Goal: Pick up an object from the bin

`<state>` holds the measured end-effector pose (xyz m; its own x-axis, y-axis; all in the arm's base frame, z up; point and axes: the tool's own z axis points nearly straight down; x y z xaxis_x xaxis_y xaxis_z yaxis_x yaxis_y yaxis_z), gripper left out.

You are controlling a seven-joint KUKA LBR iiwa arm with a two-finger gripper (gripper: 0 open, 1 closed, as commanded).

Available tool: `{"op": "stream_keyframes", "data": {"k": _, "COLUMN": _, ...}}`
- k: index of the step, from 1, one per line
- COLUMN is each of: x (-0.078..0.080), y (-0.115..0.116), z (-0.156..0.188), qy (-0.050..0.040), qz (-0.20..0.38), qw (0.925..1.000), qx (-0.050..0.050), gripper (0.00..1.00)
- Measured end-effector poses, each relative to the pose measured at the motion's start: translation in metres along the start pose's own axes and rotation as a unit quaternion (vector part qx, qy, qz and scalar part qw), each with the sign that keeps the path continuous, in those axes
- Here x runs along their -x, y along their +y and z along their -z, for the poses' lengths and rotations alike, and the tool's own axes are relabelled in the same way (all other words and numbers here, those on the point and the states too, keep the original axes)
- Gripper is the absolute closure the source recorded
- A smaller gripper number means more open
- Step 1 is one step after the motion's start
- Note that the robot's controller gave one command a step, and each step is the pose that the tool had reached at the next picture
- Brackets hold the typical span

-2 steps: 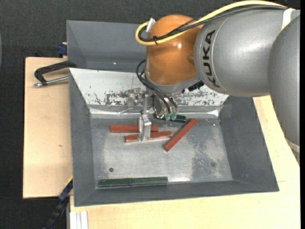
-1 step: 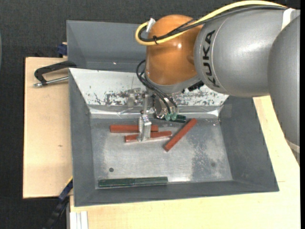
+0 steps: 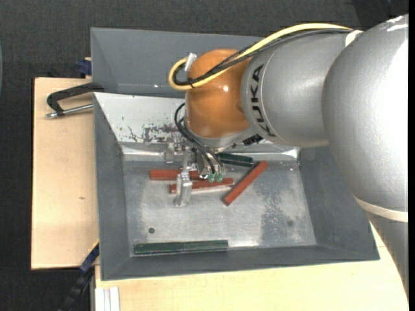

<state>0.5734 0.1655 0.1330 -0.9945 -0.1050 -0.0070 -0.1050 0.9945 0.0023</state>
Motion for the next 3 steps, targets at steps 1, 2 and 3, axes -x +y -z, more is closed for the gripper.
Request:
{"op": "stream_keyframes", "data": {"k": 1, "x": 0.002, "y": -0.037, "z": -0.045, "qy": 0.0024, "qz": -0.021, "qw": 0.9998, "qx": 0.0, "gripper": 0.0}}
{"op": "stream_keyframes", "data": {"k": 2, "x": 0.011, "y": -0.014, "z": -0.06, "qy": -0.0002, "qz": 0.004, "qw": 1.0, "qx": 0.0, "gripper": 1.0}}
{"op": "stream_keyframes", "data": {"k": 3, "x": 0.011, "y": -0.014, "z": -0.06, "qy": -0.0001, "qz": 0.003, "qw": 1.0, "qx": 0.0, "gripper": 1.0}}
